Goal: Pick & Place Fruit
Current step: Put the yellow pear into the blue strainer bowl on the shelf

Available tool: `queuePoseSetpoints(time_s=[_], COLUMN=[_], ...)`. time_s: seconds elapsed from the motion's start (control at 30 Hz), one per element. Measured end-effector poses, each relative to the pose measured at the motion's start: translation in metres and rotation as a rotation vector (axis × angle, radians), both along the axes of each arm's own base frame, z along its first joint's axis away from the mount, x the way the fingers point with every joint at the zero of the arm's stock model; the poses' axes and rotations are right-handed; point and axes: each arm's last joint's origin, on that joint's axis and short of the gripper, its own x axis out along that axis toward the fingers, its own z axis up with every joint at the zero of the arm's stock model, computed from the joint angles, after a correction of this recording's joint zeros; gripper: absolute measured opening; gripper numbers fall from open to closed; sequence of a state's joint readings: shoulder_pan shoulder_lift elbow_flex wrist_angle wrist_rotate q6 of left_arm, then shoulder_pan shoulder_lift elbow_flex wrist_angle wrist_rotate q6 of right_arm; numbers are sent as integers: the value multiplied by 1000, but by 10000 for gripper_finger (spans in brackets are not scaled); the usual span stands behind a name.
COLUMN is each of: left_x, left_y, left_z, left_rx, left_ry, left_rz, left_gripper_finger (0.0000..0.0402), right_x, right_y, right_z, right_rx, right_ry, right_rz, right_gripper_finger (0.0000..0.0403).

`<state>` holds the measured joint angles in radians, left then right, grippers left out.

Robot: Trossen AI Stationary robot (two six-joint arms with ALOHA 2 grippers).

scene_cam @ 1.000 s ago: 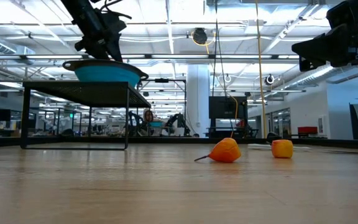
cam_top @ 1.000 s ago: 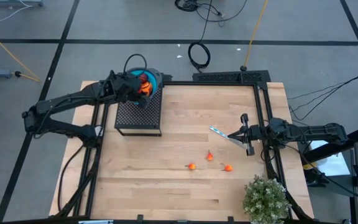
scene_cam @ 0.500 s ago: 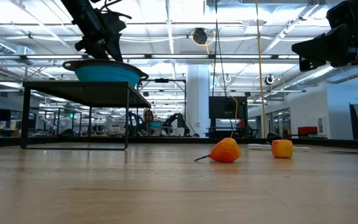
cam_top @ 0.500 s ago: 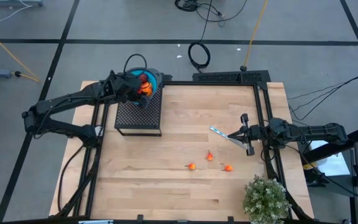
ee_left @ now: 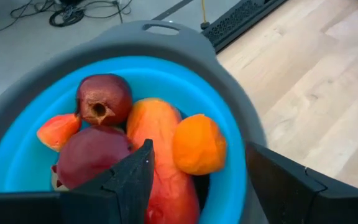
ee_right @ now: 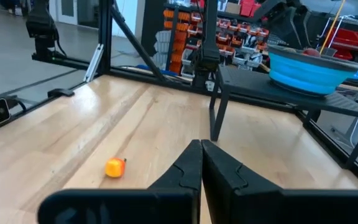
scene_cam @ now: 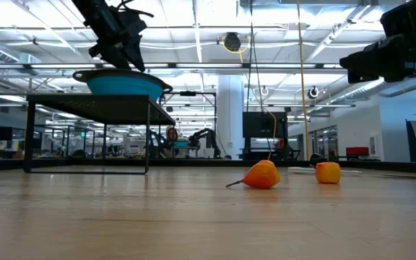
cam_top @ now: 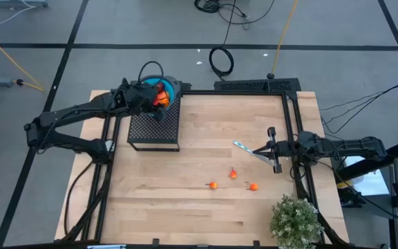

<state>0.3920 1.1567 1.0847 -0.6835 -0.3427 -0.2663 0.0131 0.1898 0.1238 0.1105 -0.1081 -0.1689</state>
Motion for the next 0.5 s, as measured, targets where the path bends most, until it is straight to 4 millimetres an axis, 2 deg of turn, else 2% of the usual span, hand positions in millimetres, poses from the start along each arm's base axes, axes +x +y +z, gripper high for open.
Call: queuePoseSetpoints(time_s=[0.23,0.5], left_x=[-7,-25], left_y=[-24,-56], left_z=[17,41], left_rx=[45,103], left_ry=[-84,-209], left_rz=[-103,-254], left_gripper_finger=[250,250], right_x=[0,0], right_y=[0,0], right_z=[-3,-4], right_rx=[24,25], right_ry=[35,41], right_rz=[-2,-1], right_gripper_finger=[0,0])
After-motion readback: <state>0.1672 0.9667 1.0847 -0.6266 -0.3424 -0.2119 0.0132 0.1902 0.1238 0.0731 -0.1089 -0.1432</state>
